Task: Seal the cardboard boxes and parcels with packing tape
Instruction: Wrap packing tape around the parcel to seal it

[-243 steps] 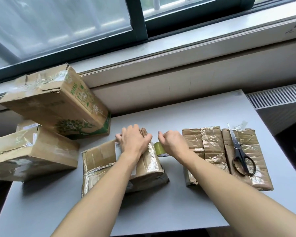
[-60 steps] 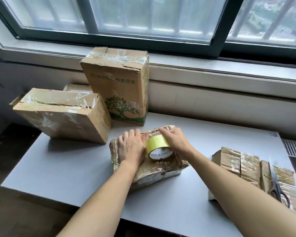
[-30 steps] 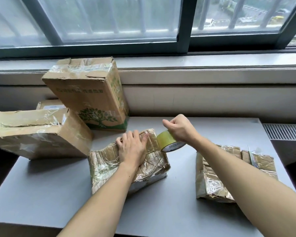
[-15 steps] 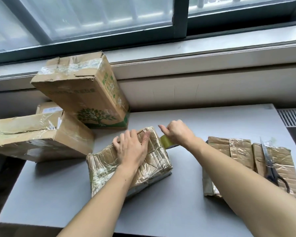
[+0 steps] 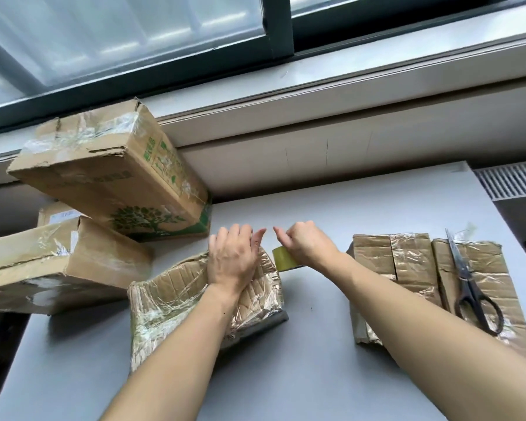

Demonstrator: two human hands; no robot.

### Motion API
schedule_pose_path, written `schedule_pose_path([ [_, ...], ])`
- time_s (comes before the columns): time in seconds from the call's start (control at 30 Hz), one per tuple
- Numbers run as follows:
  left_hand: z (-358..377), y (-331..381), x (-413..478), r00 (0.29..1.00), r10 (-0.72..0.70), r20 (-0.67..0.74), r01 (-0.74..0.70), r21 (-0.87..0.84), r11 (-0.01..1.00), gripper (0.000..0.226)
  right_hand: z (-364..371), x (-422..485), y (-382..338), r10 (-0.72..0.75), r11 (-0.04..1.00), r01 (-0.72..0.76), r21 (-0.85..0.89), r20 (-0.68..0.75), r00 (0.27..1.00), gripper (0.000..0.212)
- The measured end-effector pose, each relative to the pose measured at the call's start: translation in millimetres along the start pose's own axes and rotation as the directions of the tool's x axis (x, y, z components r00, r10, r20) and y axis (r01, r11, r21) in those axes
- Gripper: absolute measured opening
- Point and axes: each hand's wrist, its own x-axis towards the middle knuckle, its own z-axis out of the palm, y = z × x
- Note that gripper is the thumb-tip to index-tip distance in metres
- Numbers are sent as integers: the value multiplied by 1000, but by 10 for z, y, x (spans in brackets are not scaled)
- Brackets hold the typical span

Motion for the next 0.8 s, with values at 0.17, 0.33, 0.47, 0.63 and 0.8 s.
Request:
schedule_pose_path([
  [0.17, -186, -232, 67, 996, -32, 88, 52, -231, 972, 74, 13, -80, -12, 17, 998, -14, 64, -51, 999, 68],
  [0.33, -260, 316, 2, 819, -473, 325, 475, 78, 876, 80, 44, -136, -61, 38, 987, -31, 159, -42, 998, 65],
  [0.47, -204, 250, -2, 851, -420, 315, 441, 4, 898, 41, 114, -170, 20, 99, 965, -82, 250, -58, 993, 68],
  [0.63, -287, 120, -122, 911, -262, 318, 334, -200, 921, 21, 201, -292, 8, 159, 915, -136, 380, -30, 987, 65],
  [0.8, -586, -51, 18, 931, -230, 284, 326, -364, 872, 23, -83, -313, -137, 140, 689, -155, 708, 80, 987, 51],
])
